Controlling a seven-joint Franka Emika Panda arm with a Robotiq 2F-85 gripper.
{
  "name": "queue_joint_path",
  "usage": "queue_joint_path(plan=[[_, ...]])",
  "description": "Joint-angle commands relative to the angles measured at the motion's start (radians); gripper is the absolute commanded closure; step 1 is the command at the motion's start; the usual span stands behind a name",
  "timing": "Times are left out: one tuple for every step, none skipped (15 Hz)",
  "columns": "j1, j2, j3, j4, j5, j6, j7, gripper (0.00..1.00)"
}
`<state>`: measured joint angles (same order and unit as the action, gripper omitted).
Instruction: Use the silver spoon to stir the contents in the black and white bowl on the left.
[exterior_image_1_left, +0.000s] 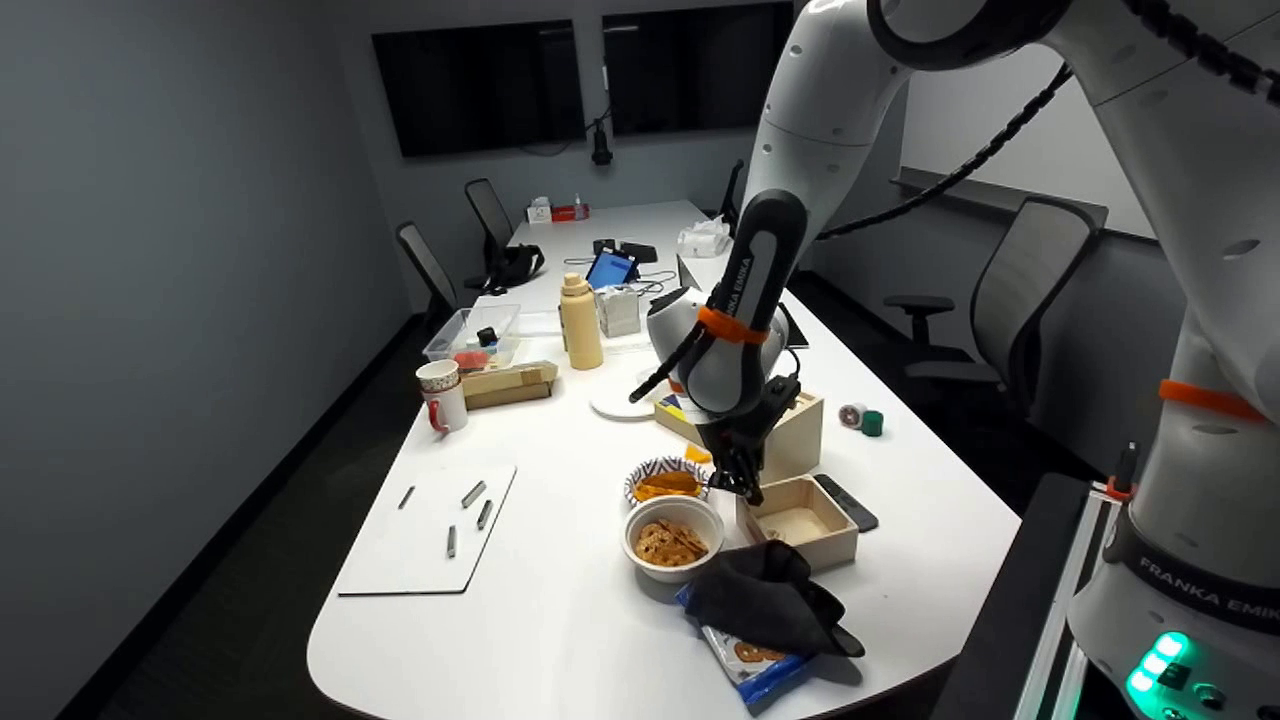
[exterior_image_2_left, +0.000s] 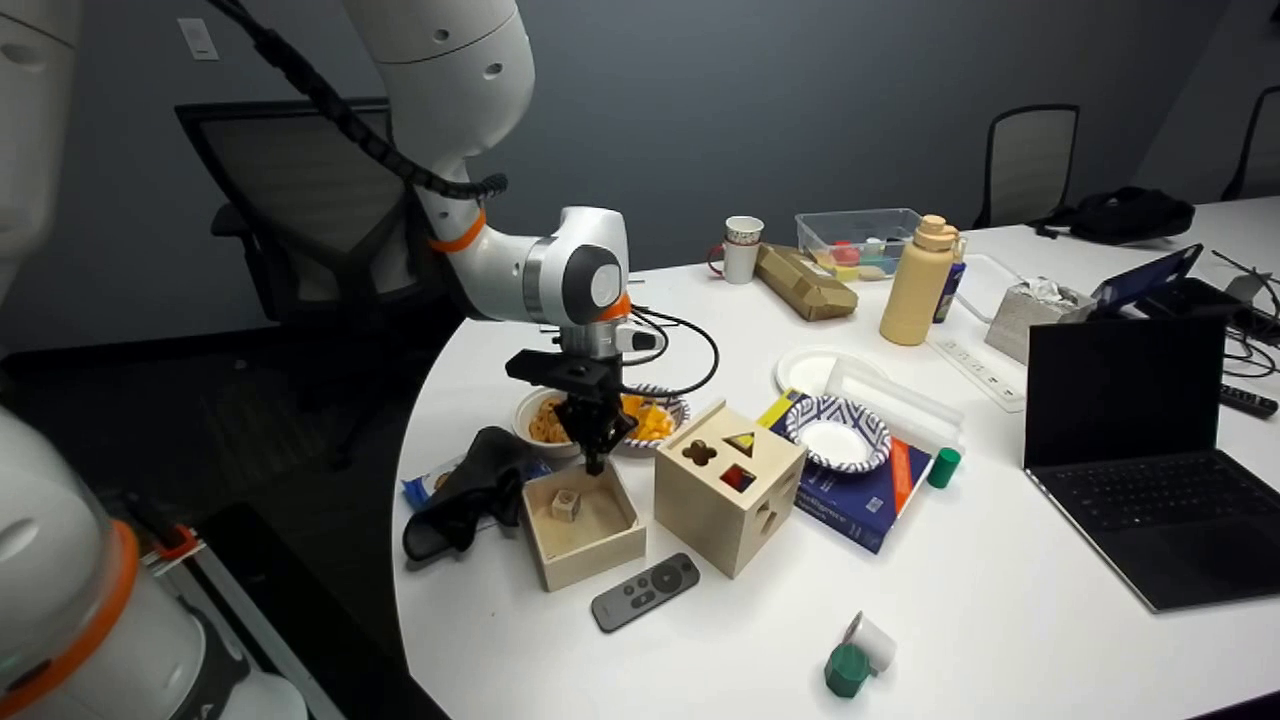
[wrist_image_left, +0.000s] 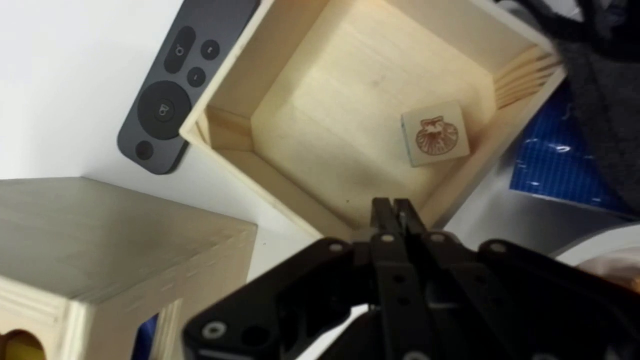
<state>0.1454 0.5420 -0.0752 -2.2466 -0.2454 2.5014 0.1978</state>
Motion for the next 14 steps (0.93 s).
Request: queue_joint_path(plan=[[-0.102,-0.005,0.083,0.033,0.153,-0.073,-0.127,0.99],[-0.121,-0.005,0.094,0.042,0.188,-0.089,-0.149,0.99],[-0.144,-0.006,0.108,0.049,0.229,-0.101,-0.173,0.99],[-0.163,-0.006,0.117,0.057,0.263,-0.112,-0.191,0.99],[-0.176,-0.008,0.121,0.064,0.290,-0.119,-0.202,0.99],[-0.176,-0.010,0.112,0.070,0.296,-0.119,-0.198,0.99],[-0.166,-0.011,0.097,0.078,0.281,-0.125,-0.184,0.99],[-0.147,-0.012,0.077,0.088,0.249,-0.143,-0.161,0.99],[-0.126,-0.011,0.058,0.100,0.215,-0.165,-0.140,0.99],[-0.104,-0.008,0.041,0.114,0.177,-0.204,-0.119,0.99],[-0.084,-0.005,0.027,0.126,0.141,-0.235,-0.099,0.99],[-0.062,-0.001,0.015,0.139,0.099,-0.282,-0.079,0.99],[-0.044,0.004,0.009,0.150,0.060,-0.328,-0.065,0.99],[-0.026,0.009,0.008,0.162,0.023,-0.376,-0.053,0.99]])
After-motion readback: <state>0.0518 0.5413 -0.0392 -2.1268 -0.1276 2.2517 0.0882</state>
